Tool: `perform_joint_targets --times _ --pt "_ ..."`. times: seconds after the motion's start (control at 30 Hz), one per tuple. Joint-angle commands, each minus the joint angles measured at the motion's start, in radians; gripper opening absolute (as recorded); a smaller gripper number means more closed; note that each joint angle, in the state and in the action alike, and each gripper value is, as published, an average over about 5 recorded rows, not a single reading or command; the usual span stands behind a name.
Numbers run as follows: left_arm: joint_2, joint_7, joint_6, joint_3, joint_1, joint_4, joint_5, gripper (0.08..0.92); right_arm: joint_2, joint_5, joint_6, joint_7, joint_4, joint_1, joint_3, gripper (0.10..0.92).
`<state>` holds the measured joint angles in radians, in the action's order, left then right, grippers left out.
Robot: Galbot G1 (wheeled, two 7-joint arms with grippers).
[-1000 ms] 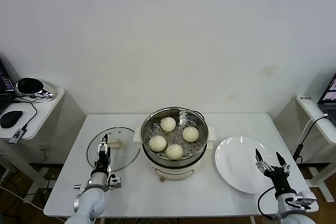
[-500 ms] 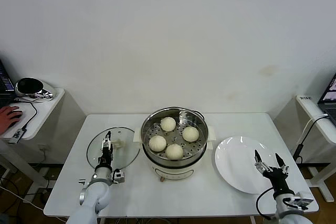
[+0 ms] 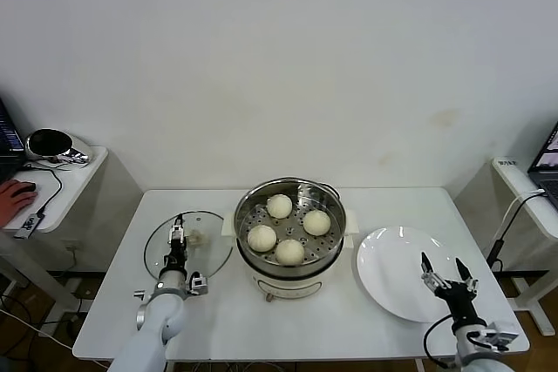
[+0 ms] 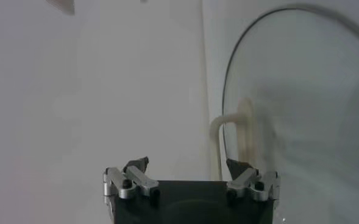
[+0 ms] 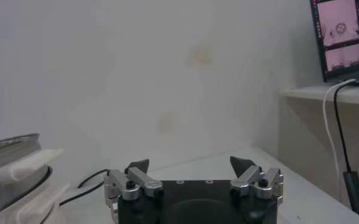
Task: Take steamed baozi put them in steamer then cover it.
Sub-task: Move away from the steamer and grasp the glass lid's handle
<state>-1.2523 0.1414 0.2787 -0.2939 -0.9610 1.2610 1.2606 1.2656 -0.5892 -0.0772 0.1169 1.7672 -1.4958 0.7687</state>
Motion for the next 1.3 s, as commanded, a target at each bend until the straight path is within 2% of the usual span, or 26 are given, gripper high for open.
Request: perform_joint_targets --times 0.03,0.87,1.0,1.3 --pt "-0.003 0.021 0.003 0.006 0.045 -0.069 -0.012 0.823 0.003 0.008 -0.001 0.002 -0.001 -0.003 -0.002 0.823" --pt "-0.052 0.104 0.024 0.007 0.086 -0.153 -0.06 0.81 0.004 0.031 -0.013 0.008 -0.016 -0.011 -0.015 0.823" --pt "-0.05 0.108 0.025 0.007 0.083 -0.156 -0.067 0.722 0.005 0.04 -0.014 0.008 -0.014 -0.014 -0.016 0.823" --pt "-0.041 0.118 0.022 0.002 0.081 -0.165 -0.072 0.462 0.008 0.05 -0.014 0.009 -0.006 -0.017 -0.019 0.823"
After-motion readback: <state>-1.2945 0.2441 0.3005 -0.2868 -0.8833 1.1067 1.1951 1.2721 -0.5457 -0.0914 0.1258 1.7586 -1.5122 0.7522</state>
